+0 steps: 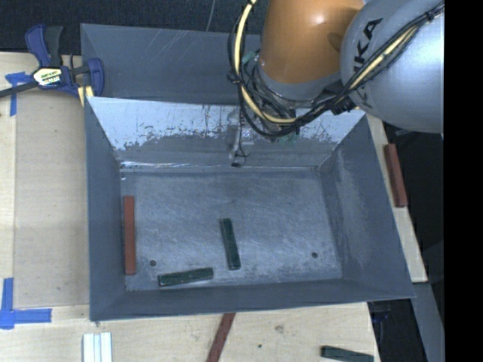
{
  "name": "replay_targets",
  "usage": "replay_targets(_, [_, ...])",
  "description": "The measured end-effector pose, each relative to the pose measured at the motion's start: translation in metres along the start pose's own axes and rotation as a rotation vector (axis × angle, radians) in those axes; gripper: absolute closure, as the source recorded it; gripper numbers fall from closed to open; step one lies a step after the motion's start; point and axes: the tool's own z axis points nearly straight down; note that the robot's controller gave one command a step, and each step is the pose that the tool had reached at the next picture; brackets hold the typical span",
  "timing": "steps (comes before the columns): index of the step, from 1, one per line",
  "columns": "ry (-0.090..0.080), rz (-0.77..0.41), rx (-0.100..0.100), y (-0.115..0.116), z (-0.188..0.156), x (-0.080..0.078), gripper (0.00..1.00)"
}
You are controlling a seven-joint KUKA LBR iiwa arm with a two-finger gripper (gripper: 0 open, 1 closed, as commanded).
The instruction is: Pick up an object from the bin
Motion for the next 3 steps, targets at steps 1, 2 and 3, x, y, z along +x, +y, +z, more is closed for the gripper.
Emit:
replay_targets(1, [0.0,0.0,0.0,0.0,0.0,0.0,1.0])
replay_targets(2, [-0.002,-0.078,0.001,0.038,0.053,0.042,1.0])
replay_targets(3, [0.0,0.113,0.001,0.016,0.083,0.03,0.0])
